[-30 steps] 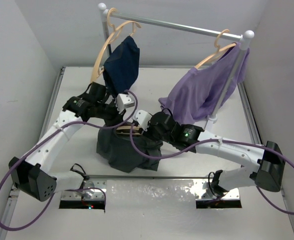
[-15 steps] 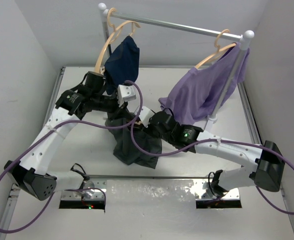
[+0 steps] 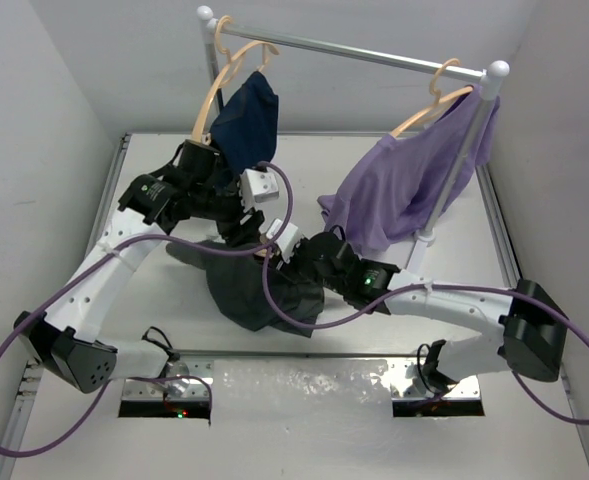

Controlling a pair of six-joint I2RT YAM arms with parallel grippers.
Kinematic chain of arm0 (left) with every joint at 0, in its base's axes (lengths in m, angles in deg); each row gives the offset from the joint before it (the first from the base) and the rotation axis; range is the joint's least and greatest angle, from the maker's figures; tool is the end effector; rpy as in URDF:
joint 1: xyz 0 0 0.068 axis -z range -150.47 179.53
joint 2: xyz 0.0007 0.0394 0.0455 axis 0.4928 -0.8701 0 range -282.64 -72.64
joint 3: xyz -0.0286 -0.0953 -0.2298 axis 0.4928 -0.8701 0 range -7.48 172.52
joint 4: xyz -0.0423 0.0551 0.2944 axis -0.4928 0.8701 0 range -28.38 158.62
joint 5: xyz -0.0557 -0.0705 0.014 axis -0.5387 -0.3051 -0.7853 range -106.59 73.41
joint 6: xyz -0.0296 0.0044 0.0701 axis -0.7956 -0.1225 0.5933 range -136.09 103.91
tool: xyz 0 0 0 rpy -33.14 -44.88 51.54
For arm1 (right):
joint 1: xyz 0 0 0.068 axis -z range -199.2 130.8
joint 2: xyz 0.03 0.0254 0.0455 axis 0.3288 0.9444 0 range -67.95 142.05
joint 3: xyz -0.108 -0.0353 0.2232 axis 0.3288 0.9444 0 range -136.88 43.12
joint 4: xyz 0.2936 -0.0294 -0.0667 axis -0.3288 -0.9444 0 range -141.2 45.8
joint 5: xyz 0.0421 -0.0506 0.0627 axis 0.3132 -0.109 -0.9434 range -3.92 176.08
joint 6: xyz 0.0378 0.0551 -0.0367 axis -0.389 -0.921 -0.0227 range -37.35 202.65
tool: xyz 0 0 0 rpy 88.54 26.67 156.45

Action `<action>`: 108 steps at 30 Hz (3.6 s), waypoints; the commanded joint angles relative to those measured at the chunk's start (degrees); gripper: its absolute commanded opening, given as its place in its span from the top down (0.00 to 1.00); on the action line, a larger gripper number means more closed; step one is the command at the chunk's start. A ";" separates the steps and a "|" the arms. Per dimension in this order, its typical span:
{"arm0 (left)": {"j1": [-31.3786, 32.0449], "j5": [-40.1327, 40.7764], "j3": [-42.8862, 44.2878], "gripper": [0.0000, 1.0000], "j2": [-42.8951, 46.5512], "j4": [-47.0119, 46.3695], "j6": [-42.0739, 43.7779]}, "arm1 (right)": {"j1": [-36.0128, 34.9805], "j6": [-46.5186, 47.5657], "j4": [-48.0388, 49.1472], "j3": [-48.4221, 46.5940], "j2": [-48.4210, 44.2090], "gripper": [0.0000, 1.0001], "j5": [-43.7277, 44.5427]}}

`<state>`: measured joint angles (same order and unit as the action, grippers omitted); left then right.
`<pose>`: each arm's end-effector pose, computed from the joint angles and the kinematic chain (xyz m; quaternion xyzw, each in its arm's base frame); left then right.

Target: Place the t-shirt on the hanger

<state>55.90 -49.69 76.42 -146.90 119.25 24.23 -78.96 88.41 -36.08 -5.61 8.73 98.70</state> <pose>0.2663 -0.1715 0.3576 0.5772 0.6914 -0.2223 0.3734 0.2018 0.3179 0.2191 -0.3870 0.7182 0.1792 0.5498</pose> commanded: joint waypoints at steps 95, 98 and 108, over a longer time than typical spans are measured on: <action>-11.25 -10.49 -27.12 0.99 34.63 -3.49 10.05 | 0.53 3.46 -6.77 -15.89 8.58 1.00 -14.94; -11.17 -10.84 -27.29 0.98 33.22 -1.82 9.96 | -0.52 4.17 2.48 -12.81 5.77 1.00 -9.66; -11.17 -11.71 -23.70 0.72 30.06 -6.12 0.29 | -8.60 19.01 13.22 -9.90 2.59 1.00 7.56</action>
<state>43.57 -47.07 49.20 -115.69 118.03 31.33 -83.12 103.62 -43.41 -13.59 12.99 98.28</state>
